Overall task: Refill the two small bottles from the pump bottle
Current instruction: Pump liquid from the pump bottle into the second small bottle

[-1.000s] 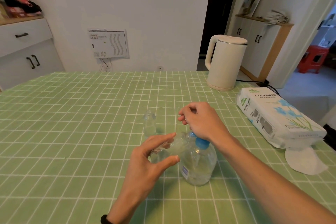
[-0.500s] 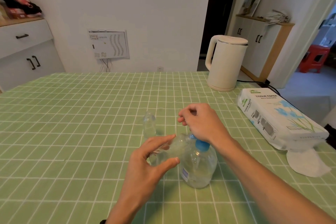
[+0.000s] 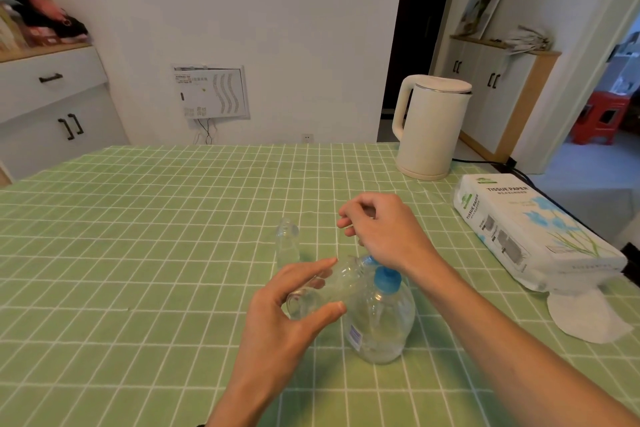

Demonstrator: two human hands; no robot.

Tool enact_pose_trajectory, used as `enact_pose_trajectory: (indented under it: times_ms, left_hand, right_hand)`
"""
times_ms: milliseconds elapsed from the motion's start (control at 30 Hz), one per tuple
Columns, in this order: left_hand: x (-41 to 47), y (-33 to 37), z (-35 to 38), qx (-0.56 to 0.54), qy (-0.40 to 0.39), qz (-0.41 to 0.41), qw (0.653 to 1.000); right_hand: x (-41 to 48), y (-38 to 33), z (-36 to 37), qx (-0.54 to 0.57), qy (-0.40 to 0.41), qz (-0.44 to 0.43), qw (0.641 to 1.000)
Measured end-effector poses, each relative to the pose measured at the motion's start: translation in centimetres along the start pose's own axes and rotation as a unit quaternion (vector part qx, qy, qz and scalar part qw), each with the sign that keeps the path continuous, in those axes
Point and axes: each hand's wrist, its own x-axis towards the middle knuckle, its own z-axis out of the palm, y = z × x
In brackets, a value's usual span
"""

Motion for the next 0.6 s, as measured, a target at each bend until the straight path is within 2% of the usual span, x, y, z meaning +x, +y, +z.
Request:
enact_pose_trajectory:
  times_ms: [300,600]
  left_hand:
    - [-0.4,-0.4,0.4,-0.001,0.002,-0.021,1.000]
    - [0.0,0.2,0.3,-0.001,0.005,-0.012,1.000]
  right_hand:
    - [0.0,1.4,0.6,0.015,-0.026,0.039,0.999]
    - [0.0,0.3,0.1,0.010,-0.001,0.007,1.000]
